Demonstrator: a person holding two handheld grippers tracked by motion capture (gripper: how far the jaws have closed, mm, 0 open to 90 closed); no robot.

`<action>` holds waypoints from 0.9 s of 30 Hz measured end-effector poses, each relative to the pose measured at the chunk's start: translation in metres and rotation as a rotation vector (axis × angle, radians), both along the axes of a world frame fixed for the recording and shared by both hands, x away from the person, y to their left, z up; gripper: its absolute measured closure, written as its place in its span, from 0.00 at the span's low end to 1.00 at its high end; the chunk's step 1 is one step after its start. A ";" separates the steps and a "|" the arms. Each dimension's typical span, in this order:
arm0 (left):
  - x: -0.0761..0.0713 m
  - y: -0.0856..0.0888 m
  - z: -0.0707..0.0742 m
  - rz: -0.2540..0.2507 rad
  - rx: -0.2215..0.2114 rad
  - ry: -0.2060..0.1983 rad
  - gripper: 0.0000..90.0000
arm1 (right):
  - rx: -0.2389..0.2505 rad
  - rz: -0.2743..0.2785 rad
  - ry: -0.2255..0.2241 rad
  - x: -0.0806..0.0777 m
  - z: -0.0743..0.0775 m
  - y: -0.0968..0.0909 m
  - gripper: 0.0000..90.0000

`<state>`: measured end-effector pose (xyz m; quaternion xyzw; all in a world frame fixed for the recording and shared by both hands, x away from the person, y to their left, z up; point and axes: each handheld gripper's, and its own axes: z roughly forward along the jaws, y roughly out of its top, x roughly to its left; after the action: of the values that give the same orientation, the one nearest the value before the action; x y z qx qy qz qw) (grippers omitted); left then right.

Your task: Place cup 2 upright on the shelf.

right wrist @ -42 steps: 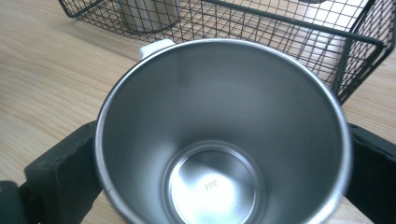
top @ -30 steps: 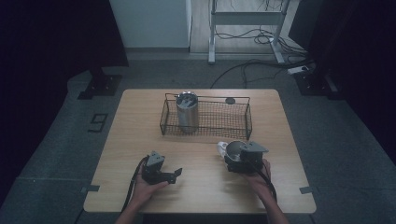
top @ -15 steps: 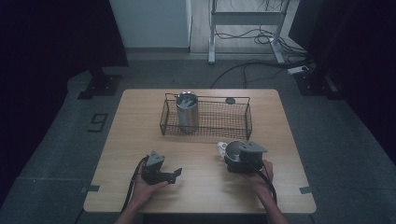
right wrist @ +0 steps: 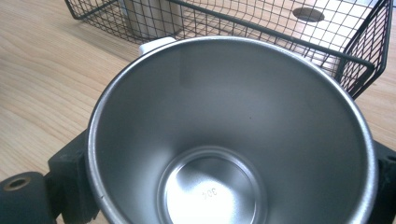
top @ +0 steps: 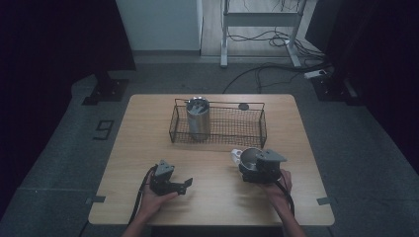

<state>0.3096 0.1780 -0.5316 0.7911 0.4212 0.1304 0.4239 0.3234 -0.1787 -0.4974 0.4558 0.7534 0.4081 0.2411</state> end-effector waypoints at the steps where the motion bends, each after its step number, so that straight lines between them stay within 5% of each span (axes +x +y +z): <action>1: 0.000 0.000 0.000 0.000 0.000 0.001 0.07 | 0.004 0.002 0.000 -0.001 0.001 0.000 0.08; 27: 0.002 0.004 0.001 0.007 -0.028 0.022 0.07 | 0.074 0.047 -0.063 -0.007 0.042 -0.005 0.08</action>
<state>0.3119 0.1821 -0.5302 0.7848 0.4306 0.1174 0.4301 0.3160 -0.1833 -0.4555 0.4338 0.7402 0.4553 0.2379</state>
